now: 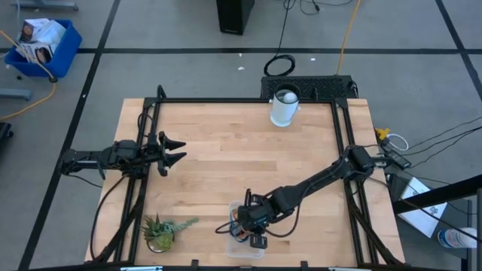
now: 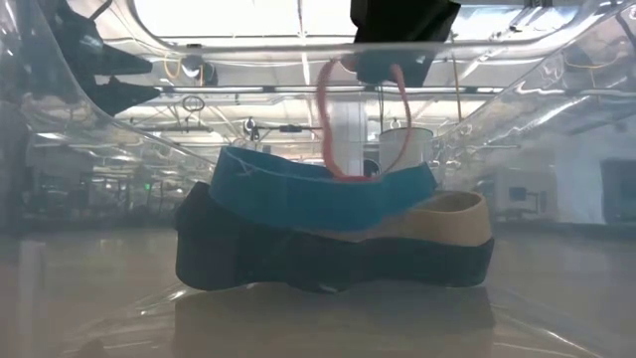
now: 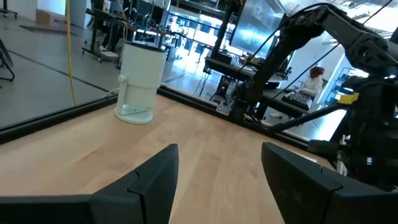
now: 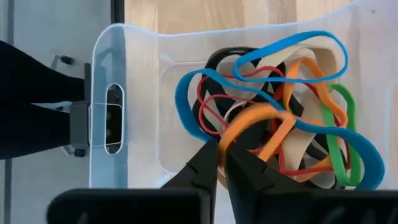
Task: Pick and place rubber bands into bin
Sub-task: Put the orange rubber band into the transparent bin, then return to Home Position
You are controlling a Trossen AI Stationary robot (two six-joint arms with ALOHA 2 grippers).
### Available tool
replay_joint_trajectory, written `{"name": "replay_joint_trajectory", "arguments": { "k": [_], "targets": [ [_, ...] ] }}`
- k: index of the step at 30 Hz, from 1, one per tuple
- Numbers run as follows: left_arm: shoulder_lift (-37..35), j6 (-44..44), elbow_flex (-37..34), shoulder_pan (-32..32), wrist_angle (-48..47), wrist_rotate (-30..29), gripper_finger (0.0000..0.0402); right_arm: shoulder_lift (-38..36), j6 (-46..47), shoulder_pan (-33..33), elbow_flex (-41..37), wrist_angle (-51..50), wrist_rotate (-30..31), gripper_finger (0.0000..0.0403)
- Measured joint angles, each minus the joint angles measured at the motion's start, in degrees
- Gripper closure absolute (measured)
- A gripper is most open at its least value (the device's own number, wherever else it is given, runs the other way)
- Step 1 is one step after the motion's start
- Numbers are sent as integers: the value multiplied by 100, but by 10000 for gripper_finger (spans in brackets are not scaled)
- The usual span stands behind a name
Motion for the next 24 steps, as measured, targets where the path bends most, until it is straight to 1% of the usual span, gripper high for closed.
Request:
{"name": "replay_joint_trajectory", "arguments": {
  "k": [4,8,11,14,17,21,24],
  "targets": [
    [-2,-2,0,-1,5,2,165,7,57,-21,0,31,-4,358],
    [-1,-5,0,0,0,2,165,7,149,-48,0,29,-4,320],
    [-1,-6,0,0,0,2,165,6,121,-69,0,56,-2,290],
    [0,-10,0,-1,0,2,165,-70,-34,-101,-2,186,-4,269],
    [-1,-15,0,0,0,0,165,-278,-307,-150,-2,334,0,257],
    [-1,-13,0,0,4,2,165,-693,-521,-232,-2,364,25,253],
    [-1,-13,0,-1,-2,2,165,-1123,-727,-295,-2,363,287,255]
  ]
}}
